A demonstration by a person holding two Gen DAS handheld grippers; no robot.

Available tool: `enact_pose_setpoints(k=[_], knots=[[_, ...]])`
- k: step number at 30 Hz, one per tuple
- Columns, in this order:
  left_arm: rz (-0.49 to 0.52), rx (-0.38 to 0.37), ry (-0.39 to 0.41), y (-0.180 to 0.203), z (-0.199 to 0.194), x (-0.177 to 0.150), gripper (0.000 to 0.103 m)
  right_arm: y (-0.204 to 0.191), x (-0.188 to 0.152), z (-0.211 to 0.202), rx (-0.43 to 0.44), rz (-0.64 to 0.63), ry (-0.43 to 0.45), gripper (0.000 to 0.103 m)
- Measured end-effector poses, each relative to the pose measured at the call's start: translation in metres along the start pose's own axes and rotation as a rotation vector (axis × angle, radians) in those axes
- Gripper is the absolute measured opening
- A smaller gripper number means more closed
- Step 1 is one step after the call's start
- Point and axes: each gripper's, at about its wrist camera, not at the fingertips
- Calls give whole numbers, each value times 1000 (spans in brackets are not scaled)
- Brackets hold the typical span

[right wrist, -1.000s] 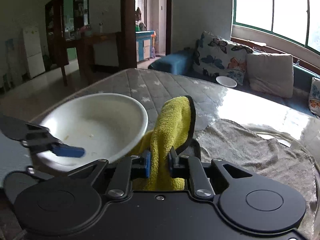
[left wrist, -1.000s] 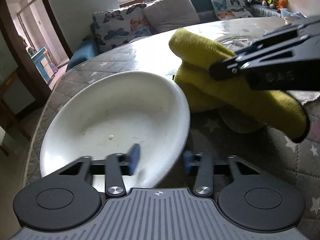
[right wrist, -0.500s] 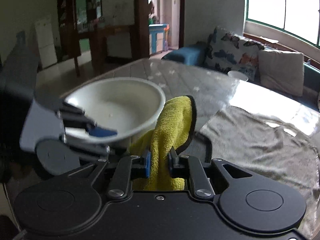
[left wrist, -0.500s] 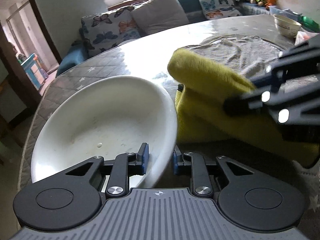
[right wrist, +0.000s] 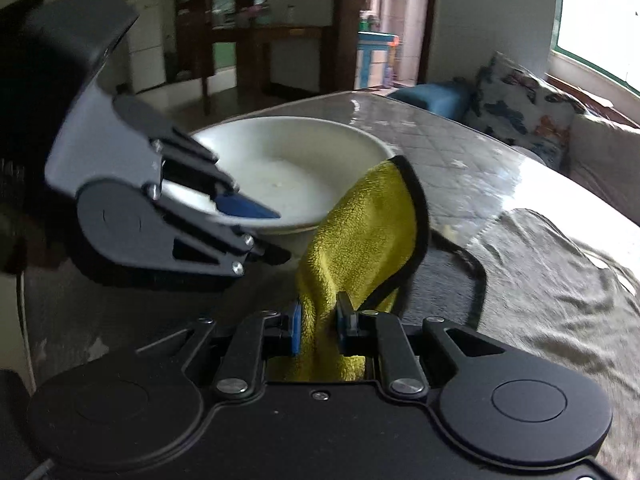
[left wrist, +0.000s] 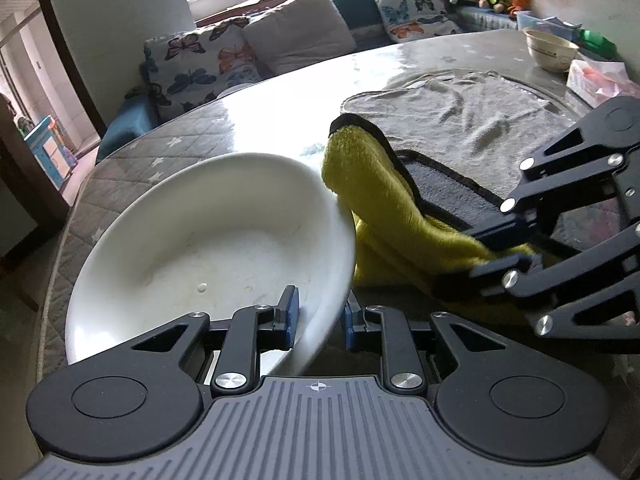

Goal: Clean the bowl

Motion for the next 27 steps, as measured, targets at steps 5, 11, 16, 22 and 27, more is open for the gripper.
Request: enact_pose_setpoints(k=[5, 11, 16, 22, 27], knots=[[35, -12, 2, 0, -4, -5, 21, -2, 7, 7, 32, -36, 8, 18], [64, -31, 5, -1, -7, -11, 21, -3, 11, 11, 49, -75, 24, 18], [85, -48, 10, -1, -10, -16, 21, 1, 14, 17, 48, -91, 46, 18], [102, -60, 8, -3, -14, -20, 21, 8, 18, 24, 40, -90, 58, 18], [125, -64, 3, -4, -15, -23, 21, 15, 19, 29, 30, -91, 64, 18]])
Point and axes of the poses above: each gripper's, at about its wrist camera, not at the fingertips, and z roughly the way its jaws point, y to its right, x to its top
